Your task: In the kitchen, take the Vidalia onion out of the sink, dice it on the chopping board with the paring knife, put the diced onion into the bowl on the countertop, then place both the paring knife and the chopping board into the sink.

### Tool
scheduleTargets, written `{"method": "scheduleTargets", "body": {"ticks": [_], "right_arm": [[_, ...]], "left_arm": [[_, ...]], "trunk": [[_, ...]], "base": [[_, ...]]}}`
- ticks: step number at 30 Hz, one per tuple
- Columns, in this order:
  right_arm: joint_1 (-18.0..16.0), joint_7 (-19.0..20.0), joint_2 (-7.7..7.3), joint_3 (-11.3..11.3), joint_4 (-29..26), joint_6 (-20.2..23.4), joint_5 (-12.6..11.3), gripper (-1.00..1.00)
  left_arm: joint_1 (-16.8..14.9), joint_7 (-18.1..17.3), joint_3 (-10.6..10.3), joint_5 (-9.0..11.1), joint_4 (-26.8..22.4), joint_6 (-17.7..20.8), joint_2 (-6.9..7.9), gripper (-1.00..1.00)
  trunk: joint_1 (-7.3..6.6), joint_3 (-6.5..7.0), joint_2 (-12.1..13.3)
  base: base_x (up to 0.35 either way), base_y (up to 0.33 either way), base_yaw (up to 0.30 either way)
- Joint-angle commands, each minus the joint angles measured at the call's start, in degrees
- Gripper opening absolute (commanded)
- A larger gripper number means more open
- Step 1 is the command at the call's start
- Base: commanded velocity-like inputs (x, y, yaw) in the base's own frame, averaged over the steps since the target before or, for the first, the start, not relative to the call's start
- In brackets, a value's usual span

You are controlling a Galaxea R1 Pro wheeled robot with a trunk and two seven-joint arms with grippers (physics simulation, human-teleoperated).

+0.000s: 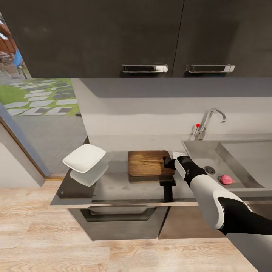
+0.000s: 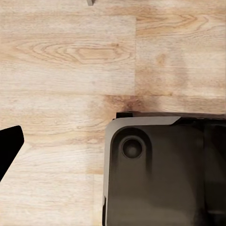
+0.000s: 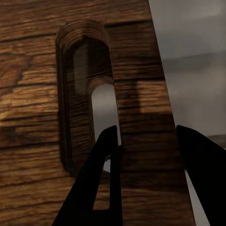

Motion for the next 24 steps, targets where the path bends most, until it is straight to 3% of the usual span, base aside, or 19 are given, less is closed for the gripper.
{"method": "scheduleTargets", "body": {"ticks": [1, 18, 24], "right_arm": [[0.0, 0.0, 0.07, -0.4, -0.1, 0.3, 0.3, -1.00], [0.0, -0.2, -0.59, -0.5, 0.1, 0.3, 0.4, -1.00], [0.0, -2.6, -0.68, -0.5, 0.2, 0.3, 0.3, -1.00]], "left_arm": [[0.0, 0.0, 0.1, 0.1, -0.1, -0.1, -0.01, 1.00], [0.0, 0.0, 0.1, 0.1, -0.1, -0.1, -0.01, 1.00], [0.0, 0.0, 0.1, 0.1, -0.1, -0.1, -0.01, 1.00]], "trunk": [[0.03, -0.10, -0.1], [0.03, -0.10, -0.1], [0.03, -0.10, -0.1]], "base": [[0.000, 0.000, 0.000], [0.000, 0.000, 0.000], [0.000, 0.000, 0.000]]}}
